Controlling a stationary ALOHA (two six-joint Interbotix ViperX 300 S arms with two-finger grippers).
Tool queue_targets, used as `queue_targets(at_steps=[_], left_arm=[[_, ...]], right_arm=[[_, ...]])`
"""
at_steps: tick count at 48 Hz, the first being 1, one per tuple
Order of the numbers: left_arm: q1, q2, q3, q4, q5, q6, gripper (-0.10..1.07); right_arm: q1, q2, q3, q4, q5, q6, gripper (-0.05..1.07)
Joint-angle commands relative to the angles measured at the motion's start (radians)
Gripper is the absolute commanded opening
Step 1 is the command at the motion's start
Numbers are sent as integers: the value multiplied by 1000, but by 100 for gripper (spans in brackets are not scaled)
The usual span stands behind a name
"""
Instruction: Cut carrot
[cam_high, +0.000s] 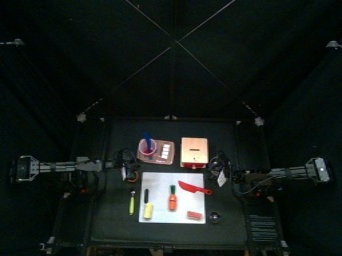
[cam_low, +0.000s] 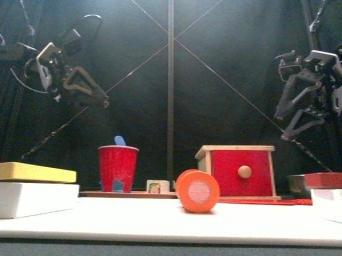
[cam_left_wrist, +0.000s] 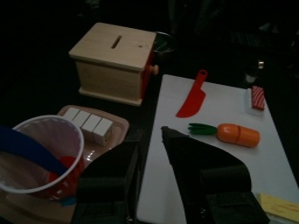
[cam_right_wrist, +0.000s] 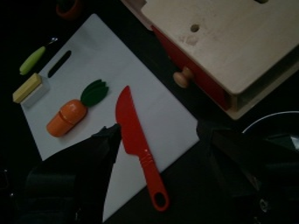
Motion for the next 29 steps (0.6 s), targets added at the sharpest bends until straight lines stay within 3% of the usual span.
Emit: queue_targets(at_steps=[1, 19, 25, 29], left_arm=[[14, -2, -14, 6, -9, 3, 68], [12, -2, -11, 15, -15, 3, 68], [11, -2, -17, 15, -17, 3, 68], [11, -2, -17, 15, -23, 2, 68]], right_arm=[[-2, 8, -3, 21, -6, -2, 99], [5, 46, 6, 46, -14, 8, 99], [18, 86, 17, 189, -37, 11, 99], [34, 120, 43, 370, -77, 8, 99]])
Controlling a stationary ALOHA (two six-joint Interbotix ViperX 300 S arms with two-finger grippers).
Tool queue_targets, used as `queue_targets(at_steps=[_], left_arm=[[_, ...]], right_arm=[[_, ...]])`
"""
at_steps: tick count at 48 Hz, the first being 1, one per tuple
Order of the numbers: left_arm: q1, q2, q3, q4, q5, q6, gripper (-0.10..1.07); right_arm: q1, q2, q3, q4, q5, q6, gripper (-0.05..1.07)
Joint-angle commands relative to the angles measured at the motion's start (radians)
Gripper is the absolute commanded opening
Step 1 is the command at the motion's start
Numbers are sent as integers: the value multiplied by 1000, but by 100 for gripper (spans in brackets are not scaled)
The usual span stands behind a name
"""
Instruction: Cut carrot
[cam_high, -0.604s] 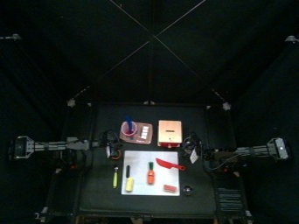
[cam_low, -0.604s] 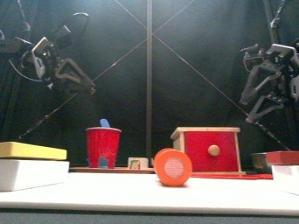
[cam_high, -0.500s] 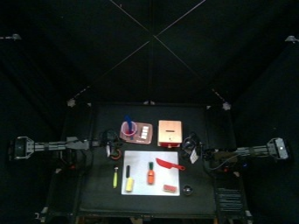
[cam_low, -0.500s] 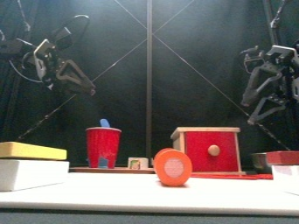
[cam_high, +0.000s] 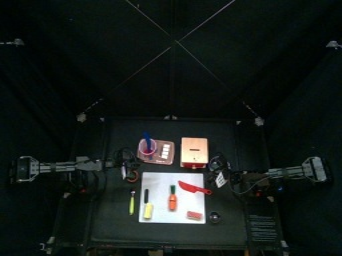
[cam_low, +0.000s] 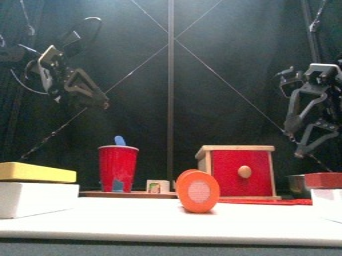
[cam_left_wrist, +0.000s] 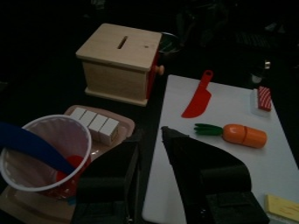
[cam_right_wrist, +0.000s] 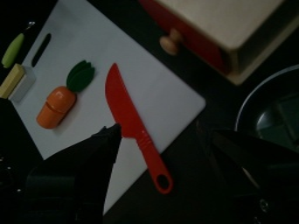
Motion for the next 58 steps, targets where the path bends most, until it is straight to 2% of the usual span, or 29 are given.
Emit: queue_targets(at_steps=[1, 8, 16, 30, 43, 58], left_arm=[[0, 0, -20, 2, -14, 0, 68], [-9, 0, -20, 2, -15, 2, 68], [-11, 0, -20, 2, -15, 2, 68], [-11, -2, -18, 18, -15, 2, 68], [-11, -2, -12, 18, -15, 2, 68], [-12, 0, -2, 35, -15, 3, 68]], right_arm=[[18, 38, 18, 213, -51, -6, 99], [95, 72, 58, 474, -97, -8, 99], [144, 80, 75, 603, -95, 2, 99], [144, 140, 98, 680, -115, 3, 99], [144, 233, 94, 730, -241, 3, 99], [143, 334, 67, 747, -318, 3, 99]])
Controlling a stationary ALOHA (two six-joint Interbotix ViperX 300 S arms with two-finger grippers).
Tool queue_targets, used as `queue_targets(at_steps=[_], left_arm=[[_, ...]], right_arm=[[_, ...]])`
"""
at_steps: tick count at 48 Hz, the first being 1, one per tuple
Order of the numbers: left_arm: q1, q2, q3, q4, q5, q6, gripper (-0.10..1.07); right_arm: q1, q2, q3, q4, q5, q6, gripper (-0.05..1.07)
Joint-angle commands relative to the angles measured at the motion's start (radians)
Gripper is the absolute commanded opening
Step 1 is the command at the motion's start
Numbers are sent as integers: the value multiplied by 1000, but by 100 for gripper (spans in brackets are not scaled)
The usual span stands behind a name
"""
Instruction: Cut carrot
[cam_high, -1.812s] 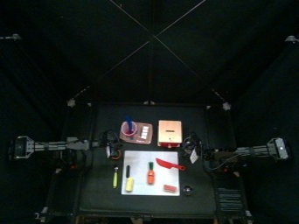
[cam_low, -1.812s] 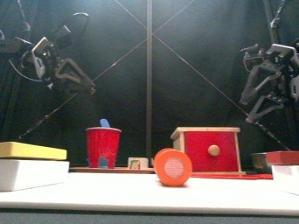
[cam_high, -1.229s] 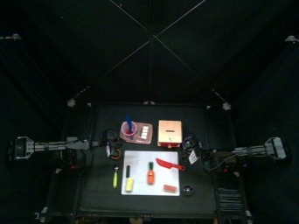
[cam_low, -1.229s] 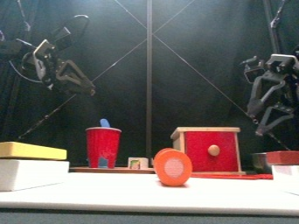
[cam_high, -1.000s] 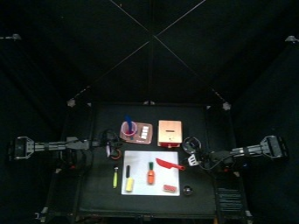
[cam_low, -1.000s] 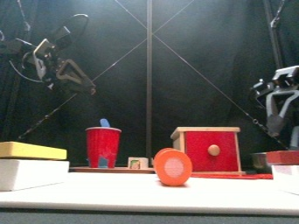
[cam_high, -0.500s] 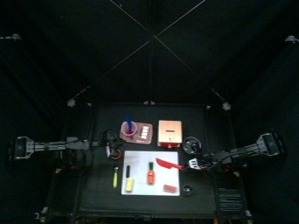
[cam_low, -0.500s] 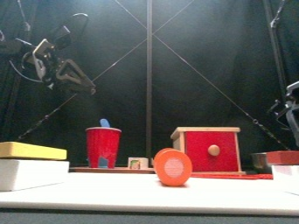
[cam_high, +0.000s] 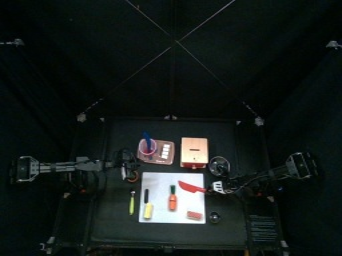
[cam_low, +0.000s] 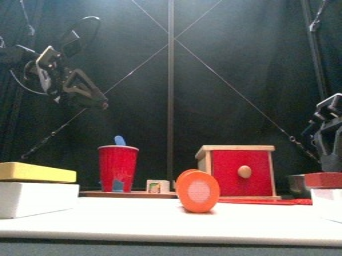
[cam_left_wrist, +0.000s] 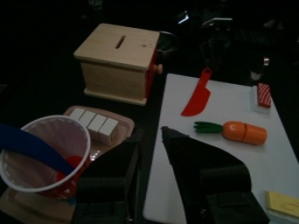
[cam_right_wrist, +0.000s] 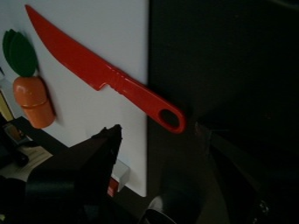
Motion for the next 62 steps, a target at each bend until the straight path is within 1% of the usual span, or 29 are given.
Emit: queue_targets(at_steps=[1, 10, 15, 21, 25, 35, 43, 48, 52, 58, 62], left_arm=[[0, -2, -11, 12, -9, 2, 68], [0, -2, -9, 25, -9, 2, 68], [0, 0, -8, 25, -9, 2, 68], [0, -2, -3, 25, -9, 0, 68], [-2, -2, -3, 25, -9, 0, 68], [-2, -2, -6, 23, -9, 0, 68], [-2, 0, -8, 21, -9, 0, 68], [-2, -2, -12, 23, -9, 0, 68], [-2, 0, -17, 25, -9, 0, 68], [5, -2, -20, 21, -8, -2, 68], [6, -2, -18, 21, -6, -2, 68]], right_arm=[[2, 43, -23, 0, -21, -2, 99], [-2, 97, -54, -9, -35, -6, 99], [-2, 110, -63, -28, -35, -5, 99], [-2, 115, -64, -37, -35, -5, 95], [-2, 115, -64, -38, -32, -6, 91], [-2, 115, -61, -49, -21, -8, 73], [-5, 109, -67, -81, 11, -11, 60], [-5, 83, -81, -114, 40, -11, 53], [-5, 44, -91, -143, 72, -14, 50], [-9, -38, -100, -209, 149, -5, 46], [-26, -89, -101, -238, 204, -5, 46]])
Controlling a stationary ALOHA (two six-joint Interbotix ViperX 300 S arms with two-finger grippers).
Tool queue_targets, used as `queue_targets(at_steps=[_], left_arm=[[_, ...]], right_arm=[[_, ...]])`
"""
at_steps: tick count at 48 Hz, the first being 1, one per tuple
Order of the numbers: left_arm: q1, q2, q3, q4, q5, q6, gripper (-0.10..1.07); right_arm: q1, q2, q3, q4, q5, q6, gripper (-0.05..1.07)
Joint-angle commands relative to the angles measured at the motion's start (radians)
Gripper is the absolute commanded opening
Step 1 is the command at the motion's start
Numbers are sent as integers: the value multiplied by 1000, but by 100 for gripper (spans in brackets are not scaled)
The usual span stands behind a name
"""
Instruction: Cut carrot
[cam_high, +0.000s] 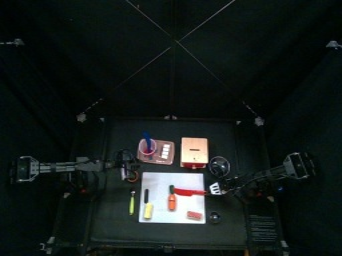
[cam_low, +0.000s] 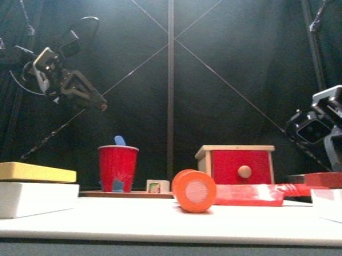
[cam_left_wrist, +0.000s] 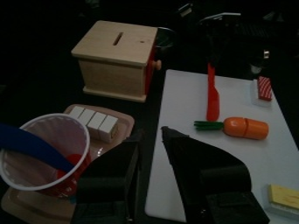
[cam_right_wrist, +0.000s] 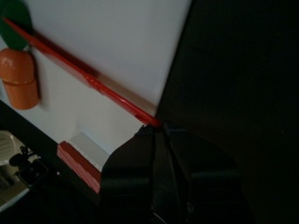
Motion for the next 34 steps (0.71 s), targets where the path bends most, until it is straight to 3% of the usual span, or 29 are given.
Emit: queue_targets(at_steps=[1, 22, 34], left_arm=[[5, 0, -26, -2, -5, 0, 68], [-11, 15, -77, 28, -14, 5, 68], [-92, 204, -173, 57, -152, -8, 73]], right_arm=[[-17, -69, -21, -37, 58, 2, 46], [-44, -298, -58, -255, 210, 0, 46], [-98, -308, -77, -348, 222, -6, 46]])
